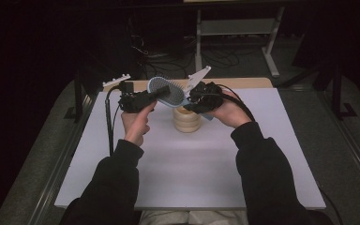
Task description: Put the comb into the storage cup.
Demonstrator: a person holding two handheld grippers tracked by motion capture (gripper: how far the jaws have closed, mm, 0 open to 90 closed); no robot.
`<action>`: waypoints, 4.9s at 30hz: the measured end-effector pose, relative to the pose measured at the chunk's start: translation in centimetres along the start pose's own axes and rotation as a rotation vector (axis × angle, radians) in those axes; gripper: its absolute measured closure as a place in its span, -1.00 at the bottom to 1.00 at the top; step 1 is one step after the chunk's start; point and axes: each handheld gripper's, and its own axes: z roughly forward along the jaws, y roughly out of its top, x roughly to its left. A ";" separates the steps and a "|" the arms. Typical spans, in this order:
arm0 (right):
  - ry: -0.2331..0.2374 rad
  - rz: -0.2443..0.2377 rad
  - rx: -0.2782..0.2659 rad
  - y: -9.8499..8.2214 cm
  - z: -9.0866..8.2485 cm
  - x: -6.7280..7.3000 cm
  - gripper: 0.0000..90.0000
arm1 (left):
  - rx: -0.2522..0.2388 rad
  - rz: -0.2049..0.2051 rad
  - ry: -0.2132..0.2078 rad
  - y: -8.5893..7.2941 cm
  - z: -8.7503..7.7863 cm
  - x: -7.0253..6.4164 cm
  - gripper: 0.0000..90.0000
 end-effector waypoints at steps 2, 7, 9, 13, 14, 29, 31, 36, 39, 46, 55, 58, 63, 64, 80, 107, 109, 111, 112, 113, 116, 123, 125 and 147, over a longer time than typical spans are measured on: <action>-0.007 0.006 0.002 0.1 0.2 0.0 0.53 | 0.007 -0.010 -0.013 0.2 0.0 0.0 0.08; -0.018 0.033 0.020 0.6 0.7 0.2 0.53 | -0.001 0.019 -0.007 0.7 -0.1 -0.5 0.21; -0.015 0.046 0.020 0.7 0.8 0.3 0.53 | -0.003 0.030 -0.009 0.9 -0.1 -0.6 0.23; -0.001 0.070 0.017 1.0 0.8 0.2 0.52 | 0.011 0.066 -0.012 1.5 -0.2 -0.9 0.26; 0.006 0.079 0.014 1.1 0.8 0.1 0.51 | 0.011 0.066 -0.012 1.5 -0.2 -0.9 0.27; 0.040 0.222 -0.041 0.5 0.8 -0.5 -0.37 | 0.072 0.194 0.006 4.2 0.3 -2.2 0.28; 0.024 0.223 -0.040 0.3 0.6 -0.6 -0.54 | 0.083 0.217 0.005 4.7 0.2 -2.4 0.28; -0.009 0.257 -0.068 -0.5 -0.1 -1.0 -0.87 | 0.095 0.246 0.020 5.6 -0.1 -2.5 0.28; -0.042 0.274 -0.079 -1.0 -0.3 -1.0 -0.98 | 0.086 0.249 0.018 6.1 -0.2 -2.5 0.28; -0.057 0.300 -0.100 -2.4 -0.7 -1.2 -1.00 | 0.093 0.260 0.030 6.9 0.3 -2.7 0.28; -0.057 0.357 -0.140 -5.2 -1.8 -1.5 -1.00 | 0.084 0.289 0.032 8.3 0.0 -3.6 0.28; -0.062 0.361 -0.149 -6.0 -2.2 -1.6 -1.00 | 0.076 0.289 0.034 8.6 -0.1 -3.6 0.28; -0.071 0.376 -0.160 -7.2 -2.7 -1.6 -1.00 | 0.067 0.294 0.039 9.1 -0.3 -3.7 0.28; -0.070 0.381 -0.163 -7.4 -2.8 -1.6 -1.00 | 0.065 0.296 0.040 9.2 -0.4 -3.7 0.28; -0.099 0.430 -0.207 -11.9 -3.9 -0.5 -1.00 | 0.050 0.301 0.071 10.3 -1.2 -3.2 0.28; -0.168 0.491 -0.276 -18.6 -5.9 2.9 -1.00 | 0.019 0.292 0.108 10.3 -0.7 -1.8 0.28; -0.171 0.490 -0.271 -19.0 -5.9 3.2 -1.00 | 0.022 0.294 0.108 10.2 -0.6 -1.7 0.28; -0.170 0.490 -0.272 -19.3 -6.0 3.5 -1.00 | 0.026 0.295 0.110 10.2 -0.5 -1.7 0.28; -0.172 0.489 -0.272 -19.5 -6.0 3.7 -1.00 | 0.025 0.293 0.112 10.1 -0.4 -1.6 0.28; -0.173 0.488 -0.274 -19.8 -6.1 3.9 -1.00 | 0.025 0.292 0.111 10.0 -0.4 -1.6 0.28; -0.174 0.493 -0.280 -20.4 -6.2 4.5 -1.00 | 0.025 0.286 0.110 9.7 -0.1 -1.3 0.28; -0.174 0.498 -0.276 -21.9 -6.3 5.8 -1.00 | 0.040 0.275 0.112 8.8 0.6 -0.7 0.28; -0.175 0.499 -0.273 -22.3 -6.3 6.2 -1.00 | 0.047 0.270 0.113 8.4 1.1 -0.4 0.28; -0.200 0.520 -0.281 -23.9 -6.5 7.1 -1.00 | 0.086 0.249 0.129 5.4 3.0 1.7 0.27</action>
